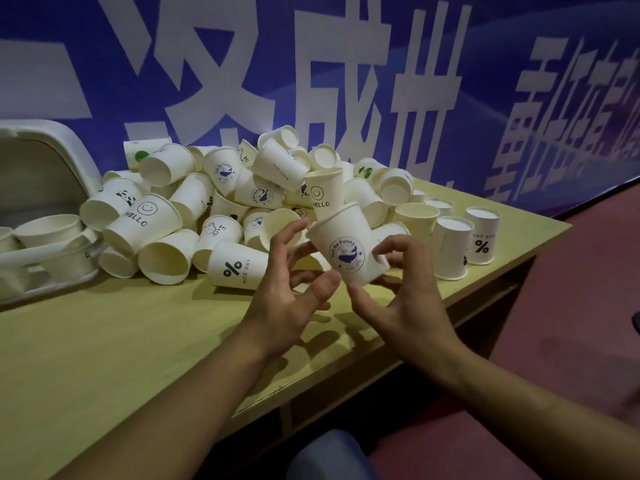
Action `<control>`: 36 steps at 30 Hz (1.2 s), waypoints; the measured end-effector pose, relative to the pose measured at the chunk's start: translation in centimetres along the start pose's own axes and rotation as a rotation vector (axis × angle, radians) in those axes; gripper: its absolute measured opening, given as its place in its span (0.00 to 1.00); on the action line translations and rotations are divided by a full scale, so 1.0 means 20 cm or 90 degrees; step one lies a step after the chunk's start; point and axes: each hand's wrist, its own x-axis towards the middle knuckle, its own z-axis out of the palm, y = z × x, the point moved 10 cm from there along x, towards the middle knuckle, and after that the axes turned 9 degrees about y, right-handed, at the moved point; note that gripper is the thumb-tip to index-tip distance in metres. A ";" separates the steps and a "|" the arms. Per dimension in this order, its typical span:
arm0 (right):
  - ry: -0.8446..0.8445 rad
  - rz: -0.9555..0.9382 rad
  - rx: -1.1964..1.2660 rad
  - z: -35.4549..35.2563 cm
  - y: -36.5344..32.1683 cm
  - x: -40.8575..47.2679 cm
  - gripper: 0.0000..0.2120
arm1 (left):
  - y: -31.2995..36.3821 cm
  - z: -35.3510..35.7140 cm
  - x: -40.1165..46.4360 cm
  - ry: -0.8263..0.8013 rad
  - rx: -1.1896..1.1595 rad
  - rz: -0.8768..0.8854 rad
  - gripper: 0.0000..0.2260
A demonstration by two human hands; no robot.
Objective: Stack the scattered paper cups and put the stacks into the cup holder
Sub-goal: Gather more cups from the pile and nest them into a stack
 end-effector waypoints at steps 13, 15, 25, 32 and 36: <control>-0.226 -0.249 -0.549 0.14 0.15 0.24 0.18 | -0.04 -0.12 0.04 0.088 0.189 0.025 0.36; -0.282 -0.271 -0.630 0.16 0.21 0.32 0.23 | -0.05 -0.12 0.04 0.077 0.189 0.023 0.36; -0.436 -0.410 -0.747 0.25 0.31 0.39 0.33 | -0.06 -0.08 0.03 0.008 0.172 0.006 0.35; -0.332 -0.248 -0.491 0.14 0.16 0.47 0.39 | -0.05 -0.06 0.03 -0.010 0.156 0.018 0.33; -0.257 -0.089 -0.271 0.07 0.07 0.50 0.44 | -0.07 -0.03 0.02 -0.056 0.166 0.029 0.34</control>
